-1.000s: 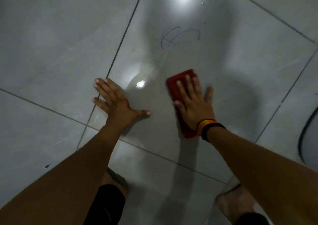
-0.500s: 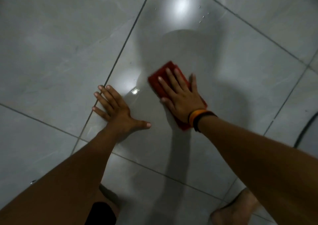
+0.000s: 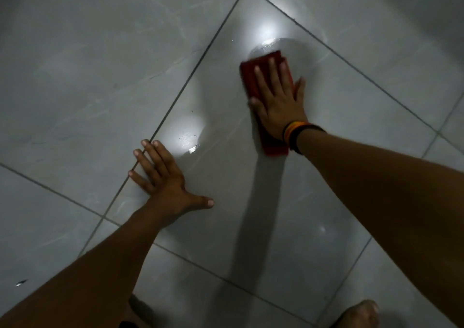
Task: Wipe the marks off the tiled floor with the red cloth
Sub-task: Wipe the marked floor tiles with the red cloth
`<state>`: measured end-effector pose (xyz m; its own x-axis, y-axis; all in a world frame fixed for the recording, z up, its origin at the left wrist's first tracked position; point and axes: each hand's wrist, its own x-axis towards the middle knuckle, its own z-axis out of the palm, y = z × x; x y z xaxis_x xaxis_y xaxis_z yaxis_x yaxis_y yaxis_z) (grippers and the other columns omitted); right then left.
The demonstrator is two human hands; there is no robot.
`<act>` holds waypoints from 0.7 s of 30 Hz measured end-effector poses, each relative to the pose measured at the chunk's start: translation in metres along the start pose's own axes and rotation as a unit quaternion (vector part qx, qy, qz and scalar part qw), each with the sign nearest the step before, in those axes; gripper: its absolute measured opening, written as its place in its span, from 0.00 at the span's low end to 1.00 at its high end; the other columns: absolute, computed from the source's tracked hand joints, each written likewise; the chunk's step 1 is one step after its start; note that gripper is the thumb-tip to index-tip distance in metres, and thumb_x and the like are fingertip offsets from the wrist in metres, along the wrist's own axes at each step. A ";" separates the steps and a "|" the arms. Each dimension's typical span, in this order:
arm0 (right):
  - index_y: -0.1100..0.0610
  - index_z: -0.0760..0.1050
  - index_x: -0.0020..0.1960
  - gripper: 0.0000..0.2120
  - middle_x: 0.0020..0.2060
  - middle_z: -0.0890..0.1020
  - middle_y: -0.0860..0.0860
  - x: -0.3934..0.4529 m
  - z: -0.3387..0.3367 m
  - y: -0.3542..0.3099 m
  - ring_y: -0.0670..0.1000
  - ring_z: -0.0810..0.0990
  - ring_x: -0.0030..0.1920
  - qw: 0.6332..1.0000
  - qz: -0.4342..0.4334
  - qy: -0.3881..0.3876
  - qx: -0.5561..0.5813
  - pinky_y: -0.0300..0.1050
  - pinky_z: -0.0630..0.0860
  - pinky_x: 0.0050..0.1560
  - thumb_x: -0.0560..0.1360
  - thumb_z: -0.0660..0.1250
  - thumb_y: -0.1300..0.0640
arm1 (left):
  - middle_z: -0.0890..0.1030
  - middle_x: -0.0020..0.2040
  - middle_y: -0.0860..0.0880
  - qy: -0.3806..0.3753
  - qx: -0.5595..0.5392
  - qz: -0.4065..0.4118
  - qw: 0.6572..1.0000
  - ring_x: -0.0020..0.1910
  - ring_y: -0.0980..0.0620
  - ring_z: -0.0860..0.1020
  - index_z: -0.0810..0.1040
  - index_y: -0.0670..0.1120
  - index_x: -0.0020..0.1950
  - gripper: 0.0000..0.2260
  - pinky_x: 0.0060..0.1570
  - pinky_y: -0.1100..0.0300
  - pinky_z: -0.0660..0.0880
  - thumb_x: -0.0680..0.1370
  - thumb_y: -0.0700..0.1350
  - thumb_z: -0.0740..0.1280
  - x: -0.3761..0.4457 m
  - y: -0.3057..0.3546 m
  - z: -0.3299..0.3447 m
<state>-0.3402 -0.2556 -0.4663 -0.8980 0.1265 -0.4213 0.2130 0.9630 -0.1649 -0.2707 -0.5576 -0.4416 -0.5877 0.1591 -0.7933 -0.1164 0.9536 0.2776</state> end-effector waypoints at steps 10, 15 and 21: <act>0.50 0.43 0.84 0.35 0.84 0.44 0.57 0.056 -0.004 -0.027 0.62 0.41 0.83 0.979 0.167 0.081 0.083 0.75 0.41 0.77 0.82 0.46 0.38 | 0.20 0.77 0.38 -0.003 0.012 0.014 1.000 0.75 0.32 0.20 0.21 0.41 0.77 0.85 0.63 0.32 0.20 0.46 0.79 0.74 0.002 -0.010 0.003; 0.47 0.47 0.84 0.31 0.84 0.47 0.55 -0.061 0.057 -0.107 0.60 0.44 0.84 0.986 -0.165 -0.014 -0.026 0.72 0.46 0.78 0.84 0.50 0.41 | 0.22 0.78 0.40 0.026 0.016 0.033 0.999 0.75 0.35 0.19 0.22 0.42 0.78 0.83 0.65 0.34 0.21 0.48 0.79 0.74 -0.001 -0.016 0.000; 0.44 0.43 0.84 0.30 0.84 0.41 0.52 -0.208 0.108 -0.065 0.56 0.37 0.83 0.997 -0.049 -0.064 0.015 0.68 0.42 0.80 0.84 0.44 0.39 | 0.27 0.82 0.38 0.040 -0.002 0.005 0.999 0.80 0.33 0.27 0.29 0.42 0.82 0.83 0.68 0.28 0.25 0.46 0.84 0.70 -0.021 -0.064 0.002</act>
<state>-0.1254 -0.3701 -0.4646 -0.8588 -0.0016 -0.5122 0.1393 0.9616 -0.2367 -0.2495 -0.6218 -0.4438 -0.6514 0.1466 -0.7444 -0.1134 0.9513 0.2865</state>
